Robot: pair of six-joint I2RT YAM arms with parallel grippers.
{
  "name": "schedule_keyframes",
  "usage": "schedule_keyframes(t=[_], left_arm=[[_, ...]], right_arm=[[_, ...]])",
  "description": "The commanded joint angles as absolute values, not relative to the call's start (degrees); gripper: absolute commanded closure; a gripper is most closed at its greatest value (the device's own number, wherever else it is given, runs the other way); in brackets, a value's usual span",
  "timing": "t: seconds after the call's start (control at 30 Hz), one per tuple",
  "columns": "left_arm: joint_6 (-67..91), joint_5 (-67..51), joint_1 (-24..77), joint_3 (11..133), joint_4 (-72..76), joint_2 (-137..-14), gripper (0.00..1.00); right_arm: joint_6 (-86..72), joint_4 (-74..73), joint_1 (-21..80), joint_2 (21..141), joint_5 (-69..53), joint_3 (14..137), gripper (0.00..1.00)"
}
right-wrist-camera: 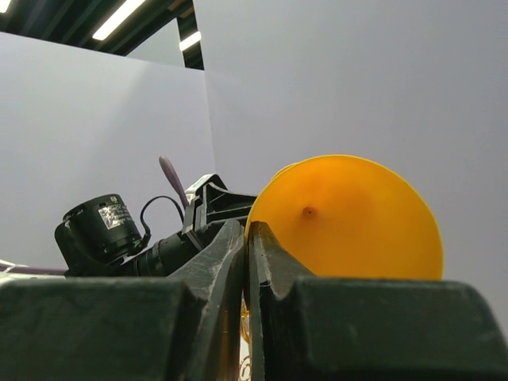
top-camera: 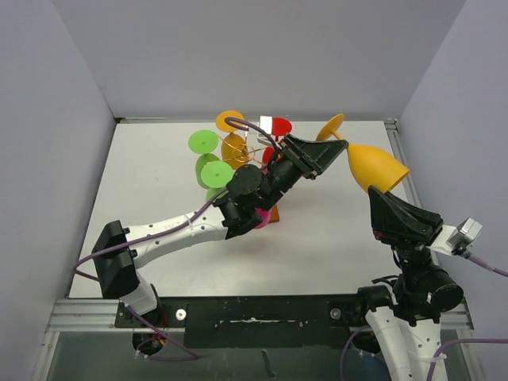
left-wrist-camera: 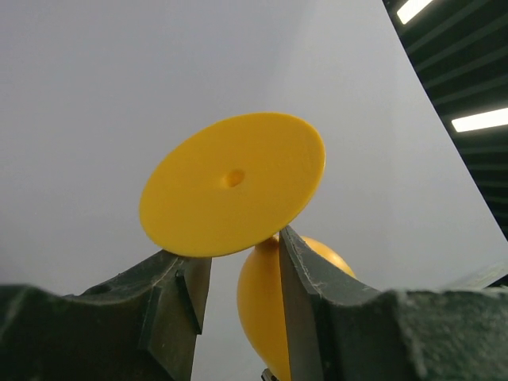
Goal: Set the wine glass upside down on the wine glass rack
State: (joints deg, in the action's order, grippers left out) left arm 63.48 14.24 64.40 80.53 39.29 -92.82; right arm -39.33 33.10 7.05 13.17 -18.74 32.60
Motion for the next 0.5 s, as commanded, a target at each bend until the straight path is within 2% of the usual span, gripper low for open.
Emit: schedule_keyframes(t=[0.0,0.23,0.47], left_arm=[[63.5,15.5,64.2,84.1,43.4,-92.7,0.66],[64.2,15.2,64.2,85.0,44.6,-93.2,0.67],[64.6,14.1,63.9,84.9,43.9,-93.1,0.82]], right_arm=[[-41.1,37.2,7.0,14.6,-27.4,32.3,1.00],[-41.1,37.4,7.0,15.4,-30.3,32.0,1.00],[-40.9,36.6,7.0,14.5,-30.5,31.5,1.00]])
